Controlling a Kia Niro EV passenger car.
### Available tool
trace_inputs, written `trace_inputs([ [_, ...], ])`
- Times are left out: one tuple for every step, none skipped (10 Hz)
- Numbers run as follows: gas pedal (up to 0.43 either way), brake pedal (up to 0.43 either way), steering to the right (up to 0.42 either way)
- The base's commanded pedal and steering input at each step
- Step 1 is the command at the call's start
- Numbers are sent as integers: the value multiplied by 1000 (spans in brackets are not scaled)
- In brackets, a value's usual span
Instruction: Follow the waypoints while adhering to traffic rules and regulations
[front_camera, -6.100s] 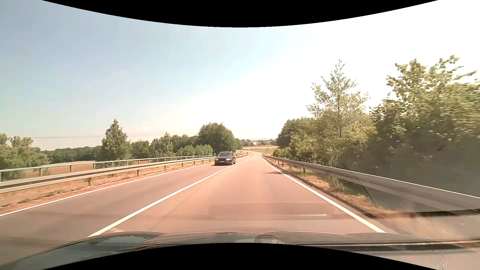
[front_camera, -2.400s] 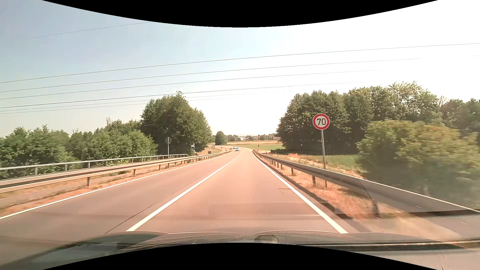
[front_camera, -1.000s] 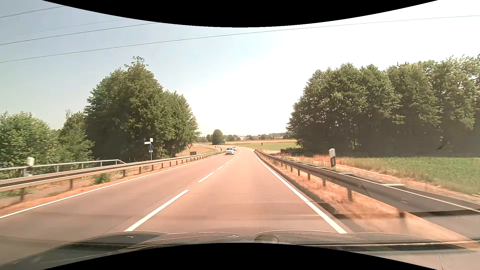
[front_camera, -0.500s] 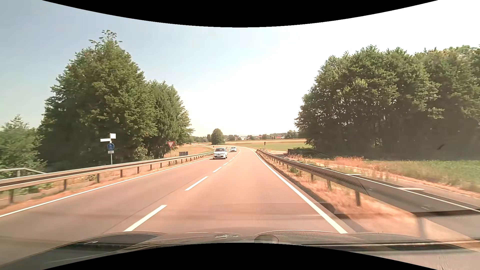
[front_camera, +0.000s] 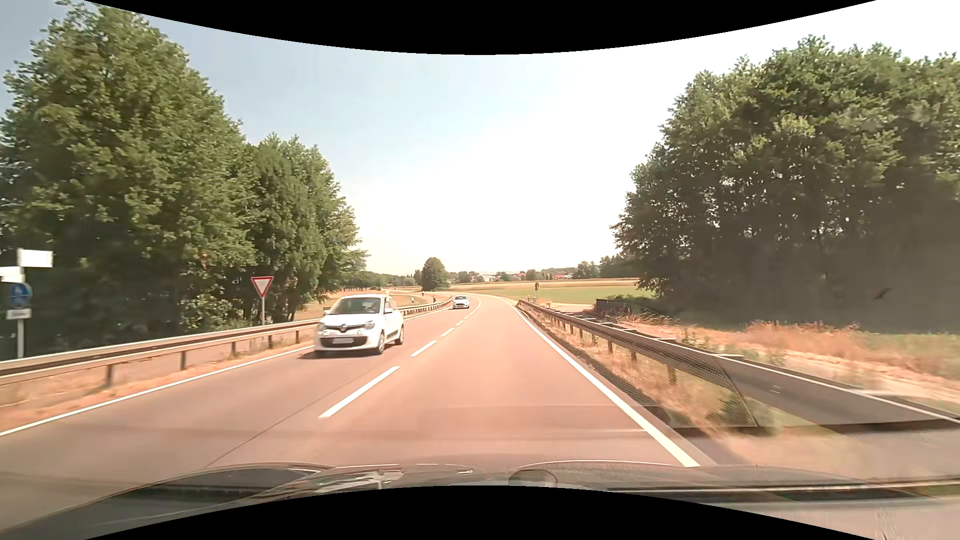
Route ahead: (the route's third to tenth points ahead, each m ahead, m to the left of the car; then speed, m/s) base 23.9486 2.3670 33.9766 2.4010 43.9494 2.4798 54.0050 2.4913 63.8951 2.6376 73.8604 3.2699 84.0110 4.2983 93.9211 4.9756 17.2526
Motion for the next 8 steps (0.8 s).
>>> trace_inputs([
  [150,0,-2],
  [150,0,-2],
  [138,0,-2],
  [138,0,-2],
  [138,0,-1],
  [138,0,-2],
  [138,0,-2],
  [138,0,-1],
])
